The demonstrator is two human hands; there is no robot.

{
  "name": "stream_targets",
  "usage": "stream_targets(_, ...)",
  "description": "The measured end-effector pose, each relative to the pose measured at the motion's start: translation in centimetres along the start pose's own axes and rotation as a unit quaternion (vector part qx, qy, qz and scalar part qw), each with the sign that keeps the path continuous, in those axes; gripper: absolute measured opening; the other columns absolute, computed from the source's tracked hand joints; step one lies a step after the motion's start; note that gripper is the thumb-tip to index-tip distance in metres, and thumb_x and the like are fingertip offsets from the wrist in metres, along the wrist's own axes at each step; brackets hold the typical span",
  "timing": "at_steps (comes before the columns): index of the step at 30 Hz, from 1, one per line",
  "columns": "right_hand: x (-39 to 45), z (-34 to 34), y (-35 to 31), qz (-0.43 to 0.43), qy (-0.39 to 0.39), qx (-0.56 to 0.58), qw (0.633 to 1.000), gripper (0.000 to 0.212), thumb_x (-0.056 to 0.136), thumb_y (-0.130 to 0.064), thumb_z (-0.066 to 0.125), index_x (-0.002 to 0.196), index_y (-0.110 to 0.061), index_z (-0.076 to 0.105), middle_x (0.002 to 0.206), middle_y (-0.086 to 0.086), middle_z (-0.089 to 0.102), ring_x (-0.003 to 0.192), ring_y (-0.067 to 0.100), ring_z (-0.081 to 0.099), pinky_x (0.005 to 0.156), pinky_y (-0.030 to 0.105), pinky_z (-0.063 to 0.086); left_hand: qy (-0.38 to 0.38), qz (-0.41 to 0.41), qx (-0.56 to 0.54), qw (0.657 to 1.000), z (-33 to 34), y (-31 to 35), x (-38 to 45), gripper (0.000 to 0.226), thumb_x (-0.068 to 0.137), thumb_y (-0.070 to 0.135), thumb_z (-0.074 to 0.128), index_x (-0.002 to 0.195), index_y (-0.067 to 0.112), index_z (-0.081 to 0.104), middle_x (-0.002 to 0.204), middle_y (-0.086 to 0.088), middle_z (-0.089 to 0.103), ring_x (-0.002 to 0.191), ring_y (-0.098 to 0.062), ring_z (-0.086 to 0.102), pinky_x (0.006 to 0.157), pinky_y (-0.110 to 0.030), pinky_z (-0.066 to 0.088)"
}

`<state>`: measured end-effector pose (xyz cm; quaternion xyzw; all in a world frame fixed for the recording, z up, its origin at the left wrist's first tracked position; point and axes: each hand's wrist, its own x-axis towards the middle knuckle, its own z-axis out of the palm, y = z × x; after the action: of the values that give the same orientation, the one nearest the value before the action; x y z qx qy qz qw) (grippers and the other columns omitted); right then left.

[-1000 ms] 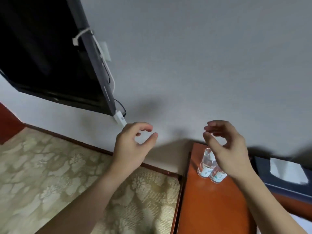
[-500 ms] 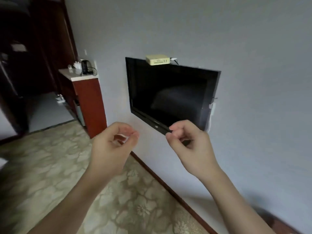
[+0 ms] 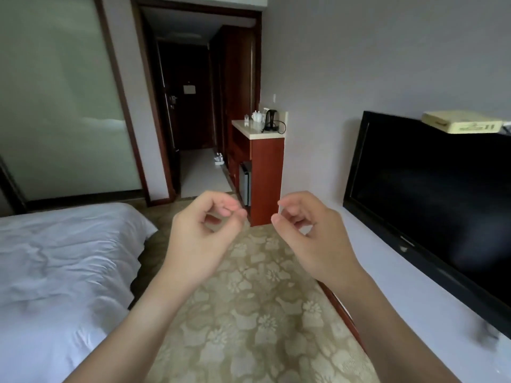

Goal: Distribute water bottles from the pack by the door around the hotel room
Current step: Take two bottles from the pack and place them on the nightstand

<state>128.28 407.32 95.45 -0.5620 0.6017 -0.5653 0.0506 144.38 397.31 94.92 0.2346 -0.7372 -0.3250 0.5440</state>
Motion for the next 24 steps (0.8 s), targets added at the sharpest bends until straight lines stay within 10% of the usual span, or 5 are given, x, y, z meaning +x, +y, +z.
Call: stream_targets(24,42.0,22.2,22.1,-0.068,-0.108,0.082,0.988,0.023,0.084,-0.028,0.071,0.103,-0.034,0.060,0.084,-0.009,0.069,0.081,0.006,0.065,0.075,0.019,0.051,0.084,-0.038,0.124,0.988,-0.4,-29.2,35.1,0.011,0.078,0.026,0.072,0.086,0.019,0.069,0.086,0.005,0.072,0.080,-0.014,0.068,0.078,-0.030,0.056)
